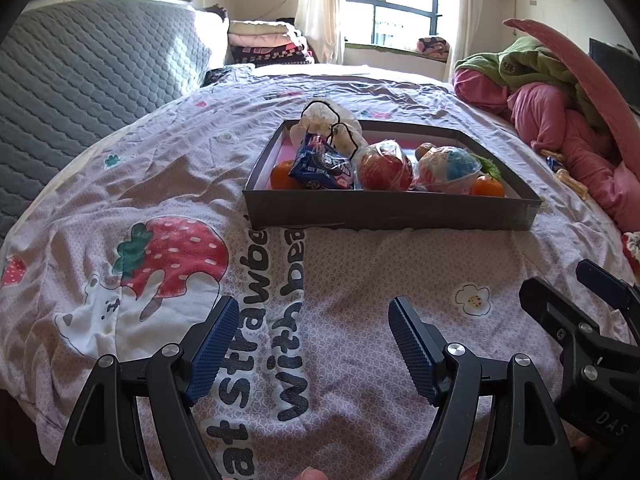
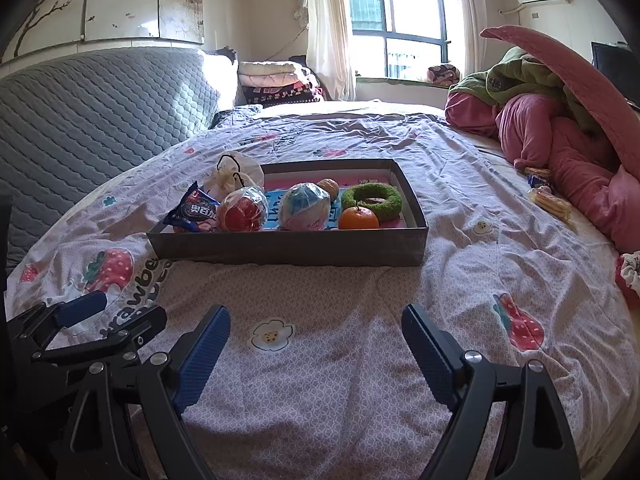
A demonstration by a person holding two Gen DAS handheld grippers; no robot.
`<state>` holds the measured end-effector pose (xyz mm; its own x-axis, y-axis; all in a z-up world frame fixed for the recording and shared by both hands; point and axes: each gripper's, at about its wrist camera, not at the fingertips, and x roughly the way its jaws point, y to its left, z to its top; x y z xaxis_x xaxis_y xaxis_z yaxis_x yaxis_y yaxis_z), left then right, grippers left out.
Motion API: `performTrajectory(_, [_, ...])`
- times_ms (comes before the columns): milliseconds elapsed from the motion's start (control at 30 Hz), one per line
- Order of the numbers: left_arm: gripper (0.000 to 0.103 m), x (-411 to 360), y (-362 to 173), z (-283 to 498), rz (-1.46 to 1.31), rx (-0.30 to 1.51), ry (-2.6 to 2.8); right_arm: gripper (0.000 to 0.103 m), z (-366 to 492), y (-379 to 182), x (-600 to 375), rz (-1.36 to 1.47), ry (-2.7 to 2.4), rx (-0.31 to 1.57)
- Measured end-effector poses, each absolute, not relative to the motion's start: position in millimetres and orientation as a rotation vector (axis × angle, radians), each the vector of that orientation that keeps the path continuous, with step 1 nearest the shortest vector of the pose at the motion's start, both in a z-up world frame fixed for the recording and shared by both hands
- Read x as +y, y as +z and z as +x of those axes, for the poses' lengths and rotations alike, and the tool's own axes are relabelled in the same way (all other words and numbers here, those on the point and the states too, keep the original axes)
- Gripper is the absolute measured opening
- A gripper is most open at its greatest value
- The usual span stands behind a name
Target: Organize objects
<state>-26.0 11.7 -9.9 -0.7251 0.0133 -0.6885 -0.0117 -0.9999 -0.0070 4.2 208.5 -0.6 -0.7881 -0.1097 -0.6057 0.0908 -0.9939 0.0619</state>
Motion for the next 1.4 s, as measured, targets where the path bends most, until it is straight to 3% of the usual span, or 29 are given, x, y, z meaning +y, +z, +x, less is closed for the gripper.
performTrajectory(1400, [0.078, 20.7, -33.1, -29.2, -1.189, 0.045, 2.885, 0.087, 0.3, -23.6, 215.4, 1.069, -2.858, -0.020])
